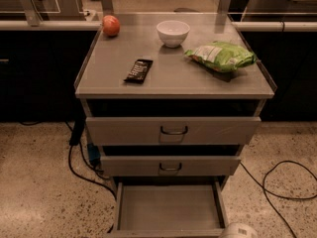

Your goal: Close bottom drawer

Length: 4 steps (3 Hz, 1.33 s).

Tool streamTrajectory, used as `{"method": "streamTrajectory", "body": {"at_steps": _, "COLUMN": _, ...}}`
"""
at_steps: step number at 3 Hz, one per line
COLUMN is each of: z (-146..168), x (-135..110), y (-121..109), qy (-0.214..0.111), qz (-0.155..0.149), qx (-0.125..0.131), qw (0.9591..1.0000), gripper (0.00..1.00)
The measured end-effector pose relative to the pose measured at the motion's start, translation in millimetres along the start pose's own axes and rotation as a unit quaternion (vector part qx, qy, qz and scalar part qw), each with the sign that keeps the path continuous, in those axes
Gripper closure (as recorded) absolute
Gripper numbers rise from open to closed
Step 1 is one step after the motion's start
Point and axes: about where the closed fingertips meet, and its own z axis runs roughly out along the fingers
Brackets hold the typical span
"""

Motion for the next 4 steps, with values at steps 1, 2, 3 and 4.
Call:
{"method": "streamTrajectory", "body": {"at_steps": 1, "z": 43, "x": -1, "y": 12, "qy": -0.009, "qz": 0.019, "qx": -0.008, "qw": 0.9997, "gripper": 1.00}}
{"method": "streamTrajectory", "body": {"at_steps": 2, "z": 68, "x": -3, "y": 21, "qy": -0.016, "qz": -0.010, "qx": -0.008, "qw": 0.9998, "gripper": 1.00}}
{"method": "streamTrajectory", "body": {"at_steps": 3, "z": 68, "x": -3, "y": 21, "qy": -0.016, "qz": -0.010, "qx": -0.008, "qw": 0.9998, "gripper": 1.00}}
{"method": "streamTrajectory", "body": {"at_steps": 4, "z": 68, "x": -3, "y": 21, "qy": -0.016, "qz": -0.010, "qx": -0.008, "qw": 0.9998, "gripper": 0.82}}
